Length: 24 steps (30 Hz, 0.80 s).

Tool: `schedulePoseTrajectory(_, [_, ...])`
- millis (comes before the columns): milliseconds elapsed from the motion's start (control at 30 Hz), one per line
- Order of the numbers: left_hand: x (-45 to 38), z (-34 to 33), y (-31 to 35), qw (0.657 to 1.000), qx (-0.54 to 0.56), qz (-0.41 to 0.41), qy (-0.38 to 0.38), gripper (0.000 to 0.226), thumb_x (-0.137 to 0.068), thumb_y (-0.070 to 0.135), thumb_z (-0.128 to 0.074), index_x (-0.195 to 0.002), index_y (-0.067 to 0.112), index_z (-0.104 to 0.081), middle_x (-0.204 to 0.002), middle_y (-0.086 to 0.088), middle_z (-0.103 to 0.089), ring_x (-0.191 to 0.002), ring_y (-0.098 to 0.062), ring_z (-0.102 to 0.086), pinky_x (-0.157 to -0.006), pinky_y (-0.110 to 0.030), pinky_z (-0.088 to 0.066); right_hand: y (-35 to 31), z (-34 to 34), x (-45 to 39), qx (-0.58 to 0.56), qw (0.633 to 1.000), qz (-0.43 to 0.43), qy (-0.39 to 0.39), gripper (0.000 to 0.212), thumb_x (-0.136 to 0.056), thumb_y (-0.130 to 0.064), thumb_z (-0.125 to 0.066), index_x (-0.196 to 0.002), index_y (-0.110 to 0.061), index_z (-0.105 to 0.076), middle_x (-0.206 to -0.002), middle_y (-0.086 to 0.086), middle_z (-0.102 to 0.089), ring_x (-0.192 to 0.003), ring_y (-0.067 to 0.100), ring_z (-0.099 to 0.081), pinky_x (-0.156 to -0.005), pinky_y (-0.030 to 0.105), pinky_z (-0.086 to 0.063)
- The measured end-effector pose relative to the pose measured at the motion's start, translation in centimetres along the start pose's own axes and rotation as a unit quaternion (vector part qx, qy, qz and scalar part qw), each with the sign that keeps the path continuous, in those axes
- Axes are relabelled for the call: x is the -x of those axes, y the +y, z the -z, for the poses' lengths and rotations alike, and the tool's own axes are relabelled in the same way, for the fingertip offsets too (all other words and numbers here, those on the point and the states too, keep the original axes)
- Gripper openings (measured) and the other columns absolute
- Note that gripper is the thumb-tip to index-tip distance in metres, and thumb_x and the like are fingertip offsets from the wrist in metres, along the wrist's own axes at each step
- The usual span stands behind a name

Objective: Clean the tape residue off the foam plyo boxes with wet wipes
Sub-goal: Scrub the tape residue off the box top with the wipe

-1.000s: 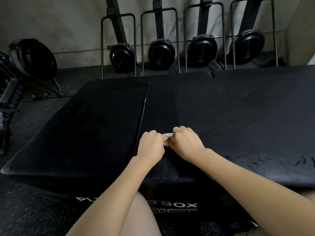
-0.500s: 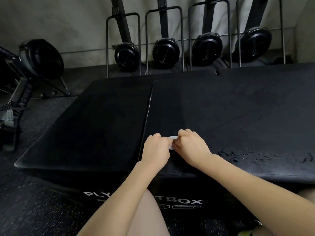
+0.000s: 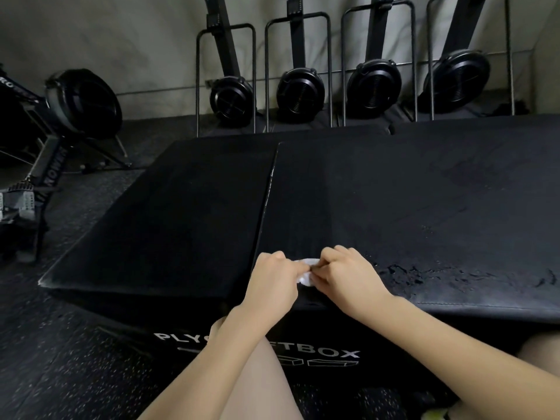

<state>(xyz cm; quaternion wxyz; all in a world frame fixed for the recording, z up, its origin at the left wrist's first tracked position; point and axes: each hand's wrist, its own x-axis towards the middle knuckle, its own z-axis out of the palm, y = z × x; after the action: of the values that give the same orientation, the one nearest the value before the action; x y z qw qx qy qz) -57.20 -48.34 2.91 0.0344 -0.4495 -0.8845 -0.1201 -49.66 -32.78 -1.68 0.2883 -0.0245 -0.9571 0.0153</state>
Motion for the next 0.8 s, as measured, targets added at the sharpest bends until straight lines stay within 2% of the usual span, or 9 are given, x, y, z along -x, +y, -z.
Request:
schedulePoseTrajectory(67, [-0.9, 0.4, 0.3, 1.000, -0.016, 0.002, 0.005, 0.044, -0.087, -0.002, -0.054, -0.108, 0.031, -0.075, -0.067, 0.001, -0.042, -0.067, -0.019, -0.041, -0.065, -0.030, -0.040, 0.4, -0.6, -1.0, 0.007, 1.000, -0.016, -0.023, 0.031, -0.081, -0.037, -0.082, -0.056, -0.021, -0.071, -0.064, -0.004, -0.049, -0.056, 0.019, -0.046, -0.054, 0.029, -0.031])
schedulePoseTrajectory(167, [-0.9, 0.2, 0.4, 1.000, -0.010, 0.010, 0.027, 0.045, -0.086, -0.003, -0.055, -0.104, 0.034, -0.075, -0.067, 0.003, -0.037, -0.063, -0.018, -0.038, -0.058, -0.027, -0.034, 0.1, -0.5, -1.4, 0.010, 0.999, -0.034, -0.029, 0.033, -0.074, -0.036, -0.089, -0.052, -0.021, -0.069, -0.058, -0.003, -0.047, -0.052, 0.018, -0.043, -0.051, 0.029, -0.031])
schedulePoseTrajectory(300, [1.4, -1.0, -0.6, 0.999, 0.026, 0.006, 0.040, 0.047, -0.095, 0.013, -0.039, -0.109, 0.047, -0.069, -0.068, 0.007, -0.029, -0.068, -0.019, -0.041, -0.053, -0.018, -0.021, -1.2, 1.0, 0.7, -0.047, 0.999, -0.016, 0.009, 0.049, -0.093, -0.046, -0.050, -0.056, -0.021, -0.070, -0.061, -0.004, -0.049, -0.054, 0.019, -0.046, -0.054, 0.028, -0.032])
schedulePoseTrajectory(333, [2.2, -1.2, -0.8, 0.999, 0.024, -0.002, 0.045, 0.051, -0.095, 0.019, -0.030, -0.110, 0.049, -0.067, -0.067, 0.009, -0.027, -0.068, -0.018, -0.040, -0.052, -0.018, -0.020, -1.6, 1.3, 1.4, -0.054, 0.998, -0.011, 0.006, 0.051, -0.094, -0.048, -0.046, -0.059, -0.022, -0.071, -0.063, -0.005, -0.049, -0.055, 0.019, -0.047, -0.056, 0.028, -0.032])
schedulePoseTrajectory(400, [3.8, -1.7, -1.3, 0.998, 0.022, -0.017, 0.051, 0.058, -0.091, 0.026, -0.017, -0.117, 0.054, -0.061, -0.065, 0.010, -0.025, -0.068, -0.015, -0.037, -0.055, -0.016, -0.021, -2.2, 1.6, 2.8, -0.044, 0.999, 0.005, 0.004, 0.038, -0.093, -0.043, -0.056, -0.065, -0.024, -0.075, -0.066, -0.007, -0.049, -0.059, 0.018, -0.047, -0.059, 0.027, -0.032])
schedulePoseTrajectory(467, [5.1, -2.3, -1.9, 0.998, 0.031, -0.009, 0.045, 0.053, -0.095, 0.023, -0.027, -0.123, 0.059, -0.054, -0.065, 0.012, -0.027, -0.069, -0.016, -0.039, -0.065, -0.014, -0.024, -2.7, 1.7, 3.4, -0.034, 0.999, 0.018, -0.002, 0.019, -0.085, -0.034, -0.075, -0.069, -0.025, -0.076, -0.068, -0.008, -0.048, -0.062, 0.017, -0.046, -0.062, 0.026, -0.030])
schedulePoseTrajectory(600, [6.6, -2.5, -2.8, 0.992, 0.061, -0.006, 0.108, 0.053, -0.088, 0.008, -0.059, -0.115, 0.053, -0.067, -0.069, 0.017, -0.028, -0.072, -0.011, -0.037, -0.075, -0.015, -0.031, -4.2, 1.2, 3.3, -0.057, 0.998, 0.030, 0.000, 0.014, -0.081, -0.025, -0.076, -0.067, -0.023, -0.074, -0.069, -0.007, -0.048, -0.064, 0.017, -0.046, -0.063, 0.025, -0.031])
schedulePoseTrajectory(700, [7.4, -2.5, -4.3, 0.985, 0.090, -0.010, 0.149, 0.050, -0.084, 0.000, -0.062, -0.109, 0.042, -0.075, -0.070, 0.021, -0.029, -0.071, -0.005, -0.034, -0.072, -0.017, -0.036, -6.2, 0.3, 2.4, -0.066, 0.997, 0.028, 0.002, 0.015, -0.072, -0.017, -0.083, -0.063, -0.022, -0.071, -0.069, -0.006, -0.050, -0.066, 0.018, -0.047, -0.064, 0.026, -0.028])
schedulePoseTrajectory(800, [8.5, -2.9, -6.6, 0.980, 0.109, 0.058, 0.157, 0.042, -0.094, 0.016, -0.054, -0.117, 0.049, -0.067, -0.072, 0.019, -0.047, -0.073, -0.019, -0.052, -0.068, -0.026, -0.049, -8.4, -0.8, 1.2, -0.083, 0.996, 0.030, -0.007, 0.021, -0.065, -0.011, -0.084, -0.058, -0.020, -0.066, -0.068, -0.005, -0.049, -0.065, 0.019, -0.044, -0.063, 0.028, -0.030])
